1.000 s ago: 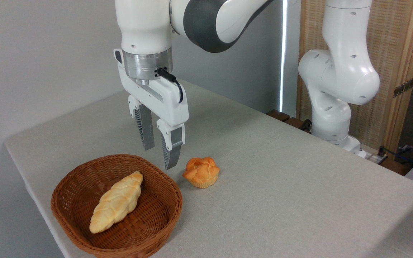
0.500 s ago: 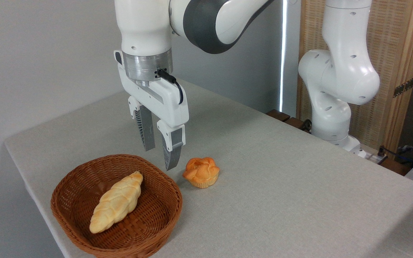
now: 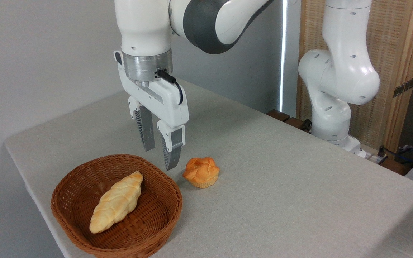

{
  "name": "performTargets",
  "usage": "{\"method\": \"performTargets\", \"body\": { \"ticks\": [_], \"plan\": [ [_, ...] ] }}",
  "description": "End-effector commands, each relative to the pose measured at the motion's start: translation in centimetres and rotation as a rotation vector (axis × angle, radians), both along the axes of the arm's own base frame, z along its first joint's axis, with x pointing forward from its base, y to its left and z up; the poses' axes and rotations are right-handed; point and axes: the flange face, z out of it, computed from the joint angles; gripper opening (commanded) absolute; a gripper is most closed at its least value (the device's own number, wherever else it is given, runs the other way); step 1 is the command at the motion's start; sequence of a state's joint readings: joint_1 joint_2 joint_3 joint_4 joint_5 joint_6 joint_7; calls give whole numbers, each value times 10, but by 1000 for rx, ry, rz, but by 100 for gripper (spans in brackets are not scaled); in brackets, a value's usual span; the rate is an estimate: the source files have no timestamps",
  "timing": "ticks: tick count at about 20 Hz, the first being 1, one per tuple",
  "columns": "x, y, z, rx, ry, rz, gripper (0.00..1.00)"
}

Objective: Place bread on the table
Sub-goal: 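Lower the open gripper down over the long bread roll in the basket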

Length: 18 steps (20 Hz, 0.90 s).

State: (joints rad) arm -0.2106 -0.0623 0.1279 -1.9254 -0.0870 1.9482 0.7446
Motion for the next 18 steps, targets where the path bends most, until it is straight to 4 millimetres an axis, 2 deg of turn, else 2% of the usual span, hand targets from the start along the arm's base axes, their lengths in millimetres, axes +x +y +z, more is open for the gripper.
{"method": "performTargets", "body": {
  "ticks": [1,5,7,10,13,18],
  "plan": [
    [7,1,1,-9,-41,27,100],
    [14,-1,-3,-33,-63,140,100],
    [24,-8,-13,-59,-78,301,100],
    [34,-16,-24,-87,-102,451,100],
    [42,-29,-40,-112,-99,494,100],
    [56,-40,-58,-140,-146,533,100]
  ]
}}
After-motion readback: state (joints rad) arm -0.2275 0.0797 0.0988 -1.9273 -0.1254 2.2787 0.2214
